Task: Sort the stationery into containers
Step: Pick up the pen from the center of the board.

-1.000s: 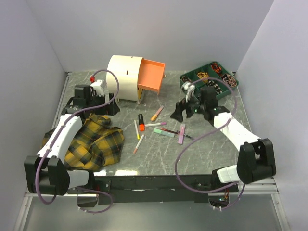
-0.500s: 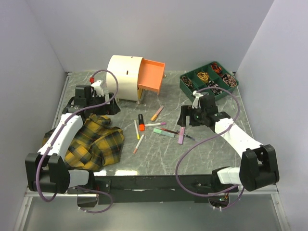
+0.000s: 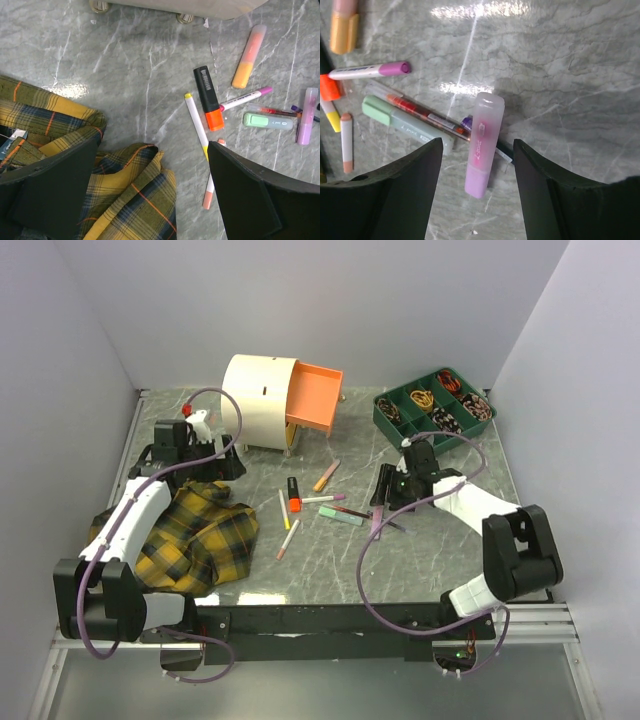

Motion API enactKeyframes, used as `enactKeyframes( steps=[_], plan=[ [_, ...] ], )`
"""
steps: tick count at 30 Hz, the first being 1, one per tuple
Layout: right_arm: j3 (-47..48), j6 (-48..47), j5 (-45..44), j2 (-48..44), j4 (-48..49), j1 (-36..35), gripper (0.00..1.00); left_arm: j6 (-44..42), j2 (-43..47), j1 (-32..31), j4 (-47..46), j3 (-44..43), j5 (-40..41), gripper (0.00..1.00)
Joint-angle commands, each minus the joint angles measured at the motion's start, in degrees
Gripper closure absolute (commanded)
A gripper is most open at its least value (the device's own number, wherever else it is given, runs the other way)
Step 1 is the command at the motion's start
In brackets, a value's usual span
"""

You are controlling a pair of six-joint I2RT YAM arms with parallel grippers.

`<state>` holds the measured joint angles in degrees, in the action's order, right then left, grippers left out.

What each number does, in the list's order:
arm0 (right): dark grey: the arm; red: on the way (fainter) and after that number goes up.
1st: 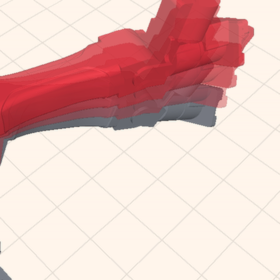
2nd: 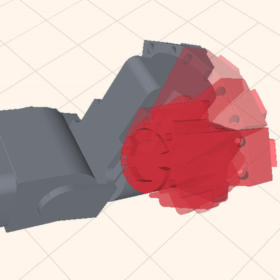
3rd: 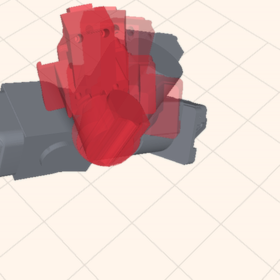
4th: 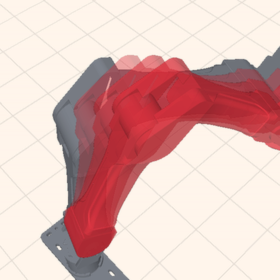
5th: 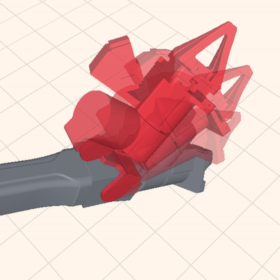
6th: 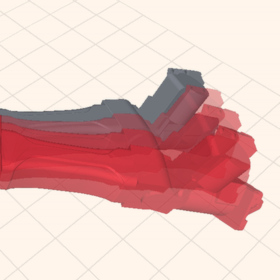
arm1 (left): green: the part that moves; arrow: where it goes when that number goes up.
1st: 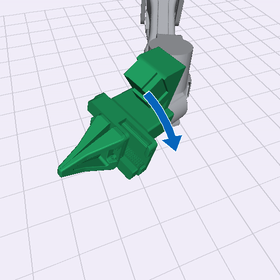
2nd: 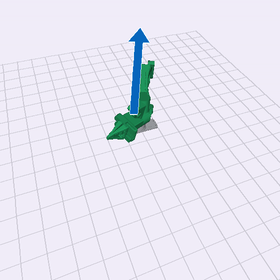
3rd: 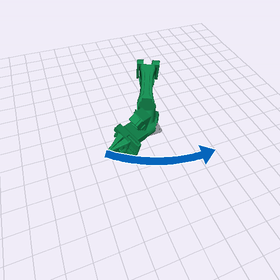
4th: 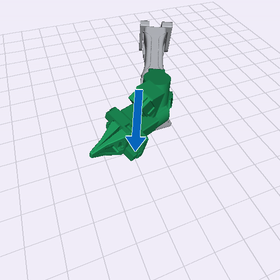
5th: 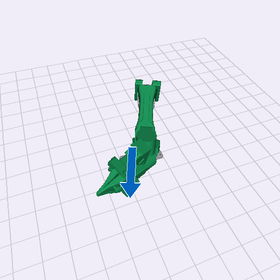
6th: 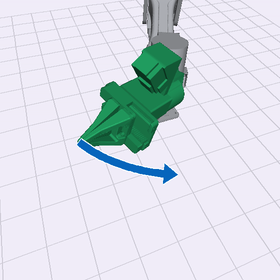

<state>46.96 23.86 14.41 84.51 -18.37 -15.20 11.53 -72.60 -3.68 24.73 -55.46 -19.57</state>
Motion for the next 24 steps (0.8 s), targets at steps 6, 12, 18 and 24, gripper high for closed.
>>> enactKeyframes(
  steps=[6, 12, 18, 24],
  plan=[
    [4.7, 2.8, -3.1, 6.7, 1.9, -1.5, 0.37, 1.7, 1.4, 2.0, -2.0, 1.4, -0.1, 0.01],
    [6.6, 1.7, -4.4, 8.3, 1.4, -2.9, 0.71, 1.5, 0.4, 3.0, -2.2, 1.3, -0.3, 0.00],
    [8.7, -0.7, -2.8, 5.1, -0.3, -3.6, 0.86, 0.9, 0.9, 3.1, -2.6, 1.4, -0.2, 0.01],
    [18.0, -5.0, 5.3, -1.7, -5.1, -4.0, 0.90, -0.5, 2.1, 3.4, -0.6, -0.5, 0.5, 0.00]
  ],
)
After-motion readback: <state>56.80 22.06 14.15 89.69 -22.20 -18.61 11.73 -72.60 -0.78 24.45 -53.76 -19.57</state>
